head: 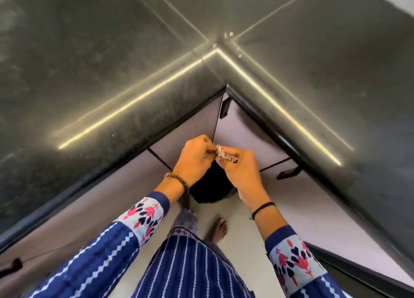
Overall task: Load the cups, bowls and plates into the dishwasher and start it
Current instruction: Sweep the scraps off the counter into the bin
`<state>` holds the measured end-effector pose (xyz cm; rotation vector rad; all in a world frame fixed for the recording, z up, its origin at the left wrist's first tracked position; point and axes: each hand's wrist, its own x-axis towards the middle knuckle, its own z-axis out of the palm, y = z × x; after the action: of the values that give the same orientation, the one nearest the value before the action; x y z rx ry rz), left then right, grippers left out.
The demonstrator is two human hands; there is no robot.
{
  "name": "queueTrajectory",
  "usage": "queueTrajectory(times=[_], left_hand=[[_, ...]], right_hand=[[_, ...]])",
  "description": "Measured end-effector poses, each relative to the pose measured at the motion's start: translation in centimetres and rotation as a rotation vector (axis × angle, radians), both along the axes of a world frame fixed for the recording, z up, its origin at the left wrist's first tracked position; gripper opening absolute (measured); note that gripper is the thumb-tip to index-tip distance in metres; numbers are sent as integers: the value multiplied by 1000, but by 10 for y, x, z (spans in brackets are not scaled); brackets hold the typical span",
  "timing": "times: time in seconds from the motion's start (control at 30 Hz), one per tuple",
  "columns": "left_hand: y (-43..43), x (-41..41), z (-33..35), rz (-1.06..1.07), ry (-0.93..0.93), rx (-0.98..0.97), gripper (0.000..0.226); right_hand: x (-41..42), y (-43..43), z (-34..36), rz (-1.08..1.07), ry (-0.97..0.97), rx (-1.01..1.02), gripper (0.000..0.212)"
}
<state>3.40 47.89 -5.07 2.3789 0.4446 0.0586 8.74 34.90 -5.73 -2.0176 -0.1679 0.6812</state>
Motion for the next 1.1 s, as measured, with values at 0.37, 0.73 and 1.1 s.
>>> queueTrajectory(times=[0.37, 0.73, 1.1], left_hand=[[-22, 5, -193, 171, 200, -237, 6], [-18, 19, -278, 295, 458, -498, 53], [-14, 13, -244, 359, 428, -588, 21]], right_hand=[[11, -9, -164, 111, 65, -192, 25], [32, 9, -261, 340, 139, -461, 40], [35, 2, -220, 242, 55, -417, 33]])
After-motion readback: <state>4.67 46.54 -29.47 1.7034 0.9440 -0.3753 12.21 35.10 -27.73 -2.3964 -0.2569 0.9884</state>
